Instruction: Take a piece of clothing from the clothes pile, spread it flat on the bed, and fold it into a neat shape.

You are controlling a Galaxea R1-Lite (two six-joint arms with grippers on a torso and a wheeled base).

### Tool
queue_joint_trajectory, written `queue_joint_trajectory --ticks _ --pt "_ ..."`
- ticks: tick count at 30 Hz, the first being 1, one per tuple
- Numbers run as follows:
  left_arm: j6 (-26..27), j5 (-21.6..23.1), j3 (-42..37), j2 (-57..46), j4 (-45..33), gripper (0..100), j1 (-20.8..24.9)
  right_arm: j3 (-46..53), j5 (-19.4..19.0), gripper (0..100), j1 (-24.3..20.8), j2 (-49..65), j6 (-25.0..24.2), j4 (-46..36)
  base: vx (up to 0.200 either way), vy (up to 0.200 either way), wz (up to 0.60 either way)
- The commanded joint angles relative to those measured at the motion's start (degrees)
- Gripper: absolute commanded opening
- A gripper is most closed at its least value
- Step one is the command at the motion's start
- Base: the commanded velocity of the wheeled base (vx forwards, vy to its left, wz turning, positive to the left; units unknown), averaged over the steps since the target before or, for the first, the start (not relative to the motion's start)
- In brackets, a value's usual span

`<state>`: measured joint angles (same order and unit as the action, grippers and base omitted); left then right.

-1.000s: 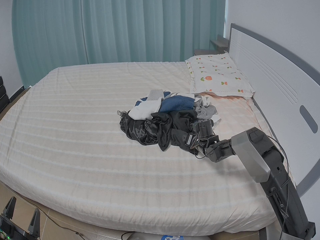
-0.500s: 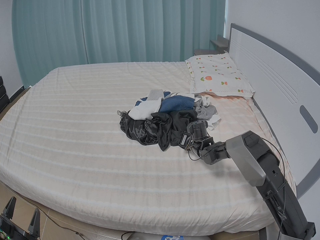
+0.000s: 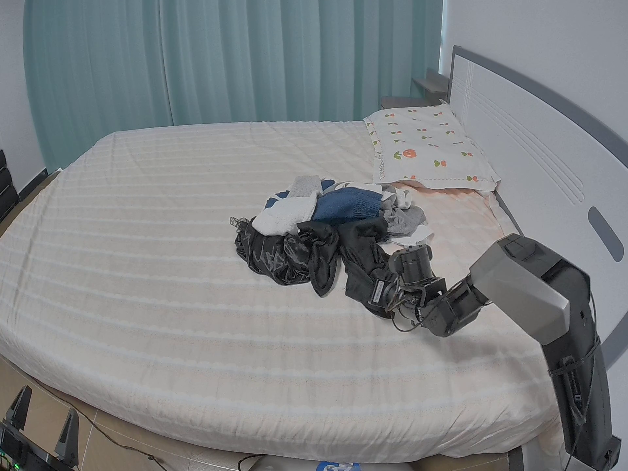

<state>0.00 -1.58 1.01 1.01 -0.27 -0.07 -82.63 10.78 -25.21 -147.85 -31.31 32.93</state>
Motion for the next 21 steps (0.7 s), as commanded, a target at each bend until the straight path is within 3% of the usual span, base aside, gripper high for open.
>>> queue_joint_trajectory --ticks 1,9,16,21 --pt "0.00 0.00 -1.01 -1.01 0.00 100 -0.01 37.98 -6.56 0 2.97 20.76 -0.69 23.76 0.000 0.000 0.00" --pt "0.09 0.27 -1.01 -1.01 0.09 100 -0.01 66.19 -12.89 0 6.31 30.69 -10.18 42.31 0.000 0.000 0.00" --pt "1.14 0.18 -1.01 -1.01 0.18 100 -0.01 78.06 -12.89 0 6.40 27.70 -12.64 56.72 0.000 0.000 0.00" --pt "1.49 0.27 -0.13 -1.01 0.71 100 -0.01 78.41 -13.50 0 6.31 27.26 -14.05 56.63 0.000 0.000 0.00"
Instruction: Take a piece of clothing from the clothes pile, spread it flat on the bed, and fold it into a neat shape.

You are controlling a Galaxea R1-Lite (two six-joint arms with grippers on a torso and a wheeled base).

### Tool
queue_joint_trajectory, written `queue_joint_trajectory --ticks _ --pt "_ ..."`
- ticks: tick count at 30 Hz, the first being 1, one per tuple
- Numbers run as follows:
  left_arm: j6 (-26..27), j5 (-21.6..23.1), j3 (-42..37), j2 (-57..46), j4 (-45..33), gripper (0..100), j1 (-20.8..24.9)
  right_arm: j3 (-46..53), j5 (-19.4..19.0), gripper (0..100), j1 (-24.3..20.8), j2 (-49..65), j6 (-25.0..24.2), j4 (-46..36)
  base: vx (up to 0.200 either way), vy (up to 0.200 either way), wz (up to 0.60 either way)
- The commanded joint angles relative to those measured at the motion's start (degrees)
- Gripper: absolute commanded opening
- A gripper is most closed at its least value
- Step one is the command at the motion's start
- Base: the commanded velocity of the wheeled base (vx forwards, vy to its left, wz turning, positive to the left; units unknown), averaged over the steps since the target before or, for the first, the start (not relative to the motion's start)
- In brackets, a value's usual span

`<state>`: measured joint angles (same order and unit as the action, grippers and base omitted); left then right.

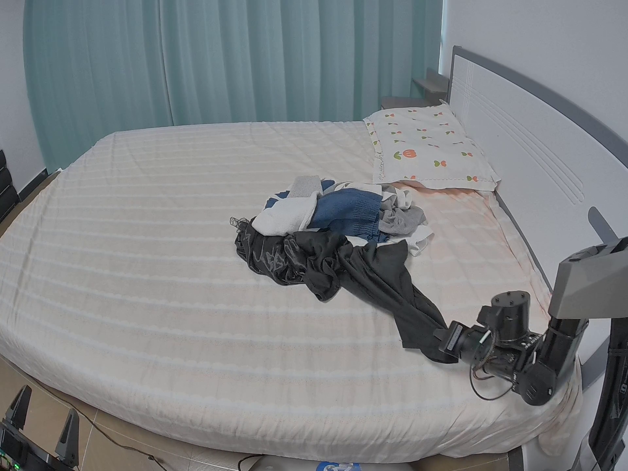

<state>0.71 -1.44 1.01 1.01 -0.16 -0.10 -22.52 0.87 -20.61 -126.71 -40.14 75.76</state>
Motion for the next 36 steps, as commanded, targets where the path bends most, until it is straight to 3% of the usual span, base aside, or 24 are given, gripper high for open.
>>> queue_joint_trajectory --ticks 1,2,3,4,5,8,10,12,18,21,22,26,30,36 --pt "0.79 0.12 -0.13 -1.01 0.60 100 0.01 18.30 -3.59 0 1.72 6.12 -5.21 13.80 0.000 0.000 0.00" --pt "-3.96 0.21 8.74 2.77 2.53 100 0.19 19.00 -4.21 0 1.19 5.86 -5.30 13.80 0.000 0.000 0.00" --pt "-5.01 0.12 10.85 4.17 2.71 100 0.19 19.00 -4.29 0 1.01 5.77 -5.30 13.80 0.000 0.000 0.00" --pt "-8.97 0.30 18.50 12.08 2.97 100 -0.08 18.82 -4.38 0 0.40 5.51 -5.38 13.80 0.000 0.000 0.00" --pt "-8.71 0.56 21.22 16.57 3.06 100 -0.52 18.74 -4.38 0 -0.04 5.24 -5.38 13.80 0.000 0.000 0.00" --pt "-5.63 0.91 22.45 21.49 3.15 100 0.01 18.91 -3.68 0 -0.39 4.54 -5.30 13.88 0.000 0.000 0.00" --pt "-1.15 4.51 20.17 29.84 3.59 100 2.03 18.74 -2.89 0 0.31 5.07 -5.30 13.88 0.000 0.000 0.00" --pt "-1.06 6.89 18.76 35.20 4.55 100 4.32 18.56 -2.62 0 0.49 5.77 -5.21 13.97 0.000 0.000 0.00" --pt "-1.67 7.50 18.76 51.55 7.80 100 10.29 18.39 -2.62 0 0.40 5.95 -5.21 13.88 0.000 0.000 0.00" --pt "-7.56 7.77 21.40 67.10 16.24 100 12.75 18.39 -2.27 0 0.31 6.39 -5.21 13.97 0.000 0.000 0.00" --pt "-7.56 7.77 21.40 67.10 16.24 100 12.75 18.39 -2.27 0 0.31 6.39 -5.21 13.97 0.000 0.000 0.00" --pt "-20.04 7.15 26.94 86.09 24.06 100 17.32 18.30 -1.13 0 -0.30 6.39 -5.12 13.97 0.000 0.000 0.00" --pt "-26.55 7.15 33.35 95.32 24.50 100 20.84 18.30 -0.25 0 -0.22 6.56 -5.12 13.97 0.000 0.000 0.00" --pt "-35.34 4.43 49.88 115.88 24.33 100 26.29 19.00 -0.07 0 0.14 10.17 -5.21 13.88 0.000 0.000 0.00"
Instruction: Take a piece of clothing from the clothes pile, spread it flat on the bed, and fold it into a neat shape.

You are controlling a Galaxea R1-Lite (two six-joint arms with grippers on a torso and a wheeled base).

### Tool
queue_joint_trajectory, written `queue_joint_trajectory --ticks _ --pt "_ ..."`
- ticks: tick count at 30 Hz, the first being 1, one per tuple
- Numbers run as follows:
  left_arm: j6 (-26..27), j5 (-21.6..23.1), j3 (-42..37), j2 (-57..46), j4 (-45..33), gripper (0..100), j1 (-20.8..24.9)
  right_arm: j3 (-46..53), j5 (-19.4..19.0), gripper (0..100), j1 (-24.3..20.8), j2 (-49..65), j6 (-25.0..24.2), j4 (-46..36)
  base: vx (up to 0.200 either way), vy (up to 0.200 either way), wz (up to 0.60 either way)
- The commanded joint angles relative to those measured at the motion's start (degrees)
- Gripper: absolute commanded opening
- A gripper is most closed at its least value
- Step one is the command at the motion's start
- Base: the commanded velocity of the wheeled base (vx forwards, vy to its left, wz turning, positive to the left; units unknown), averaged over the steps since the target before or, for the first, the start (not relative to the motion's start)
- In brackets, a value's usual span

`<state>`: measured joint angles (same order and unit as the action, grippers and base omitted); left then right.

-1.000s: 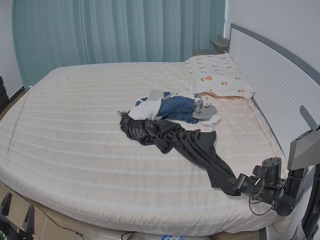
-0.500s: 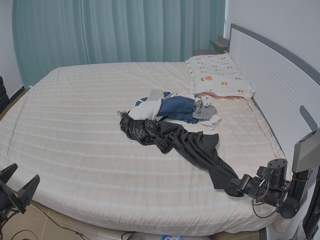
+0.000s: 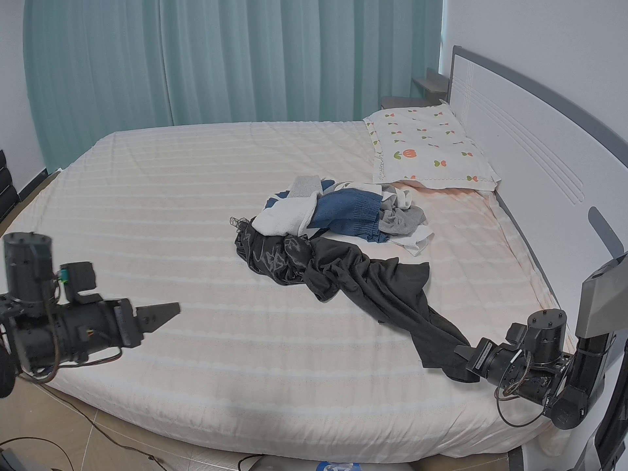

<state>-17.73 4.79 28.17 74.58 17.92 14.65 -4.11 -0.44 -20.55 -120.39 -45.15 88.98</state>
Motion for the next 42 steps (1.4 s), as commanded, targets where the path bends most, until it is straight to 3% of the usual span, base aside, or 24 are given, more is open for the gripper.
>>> queue_joint_trajectory --ticks 1,9,13,27,42 --pt "-17.87 -1.98 24.74 44.33 6.16 100 11.89 0.59 1.14 0 0.16 4.11 -0.20 0.67 0.000 0.000 0.00" --pt "-20.07 -2.07 39.68 57.08 4.67 100 13.03 1.21 1.32 0 0.51 4.29 -0.20 0.67 0.000 0.000 0.00" --pt "-23.67 -2.15 47.06 62.35 4.49 100 13.03 1.30 1.41 0 0.78 4.38 -0.20 0.67 0.000 0.000 0.00" --pt "-28.15 -2.68 66.22 76.85 4.49 100 13.03 1.30 2.81 0 0.60 6.14 -0.20 0.67 0.000 0.000 0.00" --pt "-30.09 -5.41 78.53 83.97 3.35 100 13.21 1.30 2.64 0 0.60 4.82 -0.29 0.67 0.000 0.000 0.00"
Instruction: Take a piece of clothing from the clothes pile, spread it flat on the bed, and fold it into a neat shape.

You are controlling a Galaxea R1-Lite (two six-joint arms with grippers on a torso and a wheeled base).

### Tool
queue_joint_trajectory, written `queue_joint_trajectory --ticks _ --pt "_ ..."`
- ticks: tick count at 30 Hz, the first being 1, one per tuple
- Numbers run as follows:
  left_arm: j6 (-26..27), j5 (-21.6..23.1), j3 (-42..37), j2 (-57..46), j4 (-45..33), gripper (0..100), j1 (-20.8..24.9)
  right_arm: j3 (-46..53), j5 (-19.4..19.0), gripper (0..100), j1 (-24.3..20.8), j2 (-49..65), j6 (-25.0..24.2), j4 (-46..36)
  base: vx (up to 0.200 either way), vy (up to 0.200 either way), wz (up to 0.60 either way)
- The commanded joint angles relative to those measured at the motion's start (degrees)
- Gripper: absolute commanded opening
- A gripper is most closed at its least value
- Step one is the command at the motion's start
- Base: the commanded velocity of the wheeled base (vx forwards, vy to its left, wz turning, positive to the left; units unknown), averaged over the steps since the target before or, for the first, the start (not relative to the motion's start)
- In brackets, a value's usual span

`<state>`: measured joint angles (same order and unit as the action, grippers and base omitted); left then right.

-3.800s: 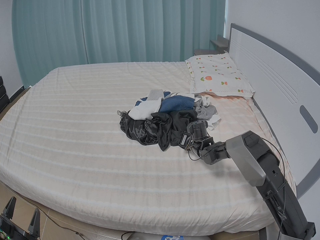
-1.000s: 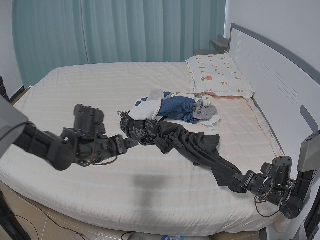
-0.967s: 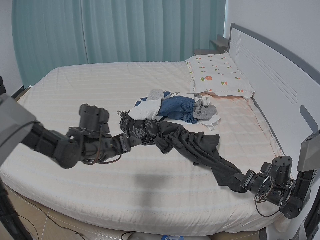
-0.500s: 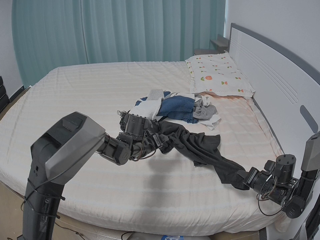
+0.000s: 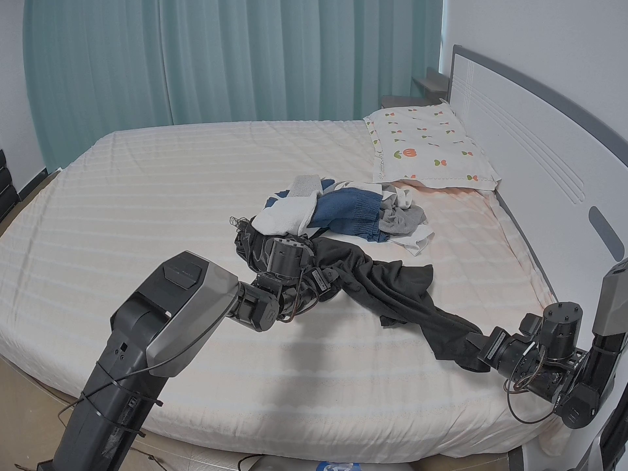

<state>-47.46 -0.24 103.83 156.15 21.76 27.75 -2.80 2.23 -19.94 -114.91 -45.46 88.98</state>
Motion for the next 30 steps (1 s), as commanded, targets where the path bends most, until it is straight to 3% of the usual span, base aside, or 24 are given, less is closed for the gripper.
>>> queue_joint_trajectory --ticks 1,5,6,15,18,22,23,27,28,29,30 --pt "-0.88 -0.46 4.54 2.93 -1.37 100 0.29 -0.01 -0.03 0 -0.01 -0.93 0.02 0.67 0.000 0.000 0.00" --pt "-2.90 -1.51 10.34 5.39 -4.45 100 0.91 -0.10 -0.03 0 -0.01 -1.46 0.02 0.67 0.000 0.000 0.00" --pt "-2.99 -1.69 10.76 5.92 -5.15 0 0.99 -0.10 -0.03 0 -0.01 -1.46 -0.07 0.67 0.000 0.000 0.00" --pt "-3.34 -4.77 10.76 5.75 -5.76 0 0.20 -0.36 -0.03 0 -0.18 -1.20 -0.60 0.67 0.000 0.000 0.00" --pt "-7.39 -5.82 7.97 3.28 -5.85 0 -0.59 -0.62 -0.03 0 -0.27 -1.20 -1.12 0.67 0.000 0.000 0.00" --pt "-8.09 -4.85 -1.17 -2.96 -4.80 0 -1.38 -0.80 -0.03 0 -0.62 -0.76 -1.56 0.76 0.000 0.000 0.00" --pt "-8.09 -3.18 -6.88 -7.00 -2.78 0 -1.64 -0.98 -0.12 0 -0.97 0.04 -1.83 0.76 0.000 0.000 0.00" --pt "-8.35 -0.55 -17.69 -15.52 2.23 0 -2.08 -1.68 -0.30 0 -1.50 2.06 -2.09 0.76 0.000 0.000 0.00" --pt "-8.26 0.95 -24.02 -20.36 4.26 0 -2.08 -3.08 -0.74 0 -1.85 2.94 -2.00 0.67 0.000 0.000 0.00" --pt "-8.26 1.12 -24.55 -20.80 4.43 0 -2.08 -3.26 -0.74 0 -1.94 3.02 -2.00 0.67 0.000 0.000 0.00" --pt "-8.26 3.14 -31.05 -26.95 6.72 0 -1.73 -5.81 -0.91 0 -2.73 3.11 -1.83 0.67 0.000 0.000 0.00"
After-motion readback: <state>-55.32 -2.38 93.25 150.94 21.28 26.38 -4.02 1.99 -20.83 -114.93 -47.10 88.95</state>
